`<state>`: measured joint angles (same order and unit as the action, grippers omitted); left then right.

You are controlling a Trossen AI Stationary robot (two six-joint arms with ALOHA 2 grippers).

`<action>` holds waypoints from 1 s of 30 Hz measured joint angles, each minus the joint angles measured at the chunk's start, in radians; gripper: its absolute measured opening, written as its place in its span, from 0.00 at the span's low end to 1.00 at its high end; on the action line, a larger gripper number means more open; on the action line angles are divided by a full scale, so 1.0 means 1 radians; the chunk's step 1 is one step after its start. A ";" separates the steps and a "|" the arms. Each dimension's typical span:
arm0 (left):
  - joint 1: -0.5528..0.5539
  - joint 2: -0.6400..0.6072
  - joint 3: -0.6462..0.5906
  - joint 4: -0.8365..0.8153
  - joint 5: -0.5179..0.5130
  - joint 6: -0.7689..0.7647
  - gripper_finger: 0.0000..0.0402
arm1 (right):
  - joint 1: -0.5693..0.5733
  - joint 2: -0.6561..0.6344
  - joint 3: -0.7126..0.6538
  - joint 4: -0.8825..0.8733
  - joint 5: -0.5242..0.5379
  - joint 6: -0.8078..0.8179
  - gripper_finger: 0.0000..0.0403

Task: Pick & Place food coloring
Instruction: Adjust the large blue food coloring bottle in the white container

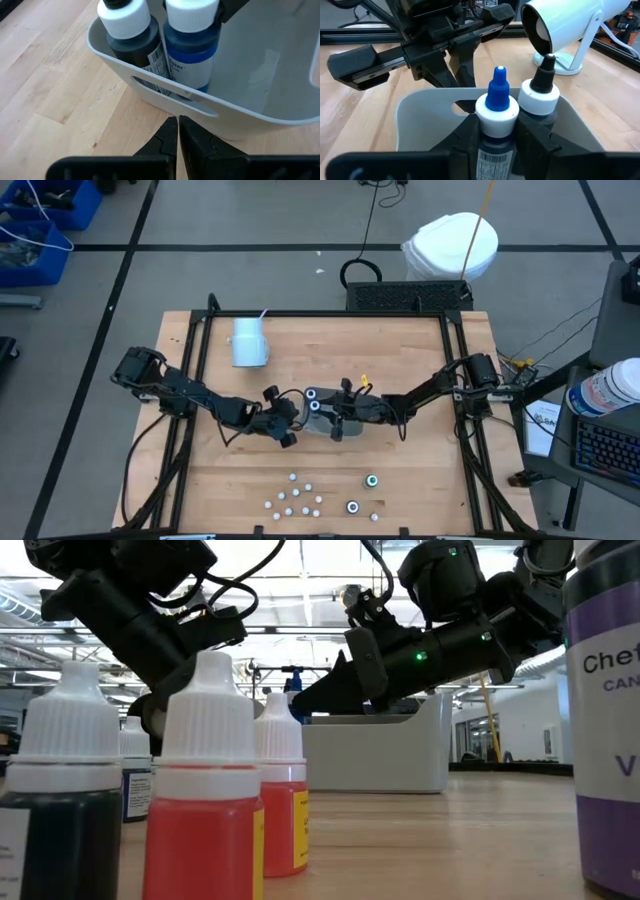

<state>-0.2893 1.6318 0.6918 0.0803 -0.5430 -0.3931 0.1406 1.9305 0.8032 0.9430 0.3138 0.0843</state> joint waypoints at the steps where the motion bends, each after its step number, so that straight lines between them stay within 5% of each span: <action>1: 0.000 0.000 0.000 0.000 0.000 0.000 0.06 | 0.000 0.000 0.000 0.006 -0.006 0.004 0.24; 30: 0.000 0.000 0.000 0.046 0.024 0.045 0.06 | 0.011 0.034 0.036 0.060 -0.004 -0.013 0.24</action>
<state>-0.2890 1.6314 0.6922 0.1260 -0.5194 -0.3485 0.1520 1.9648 0.8387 1.0032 0.3096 0.0708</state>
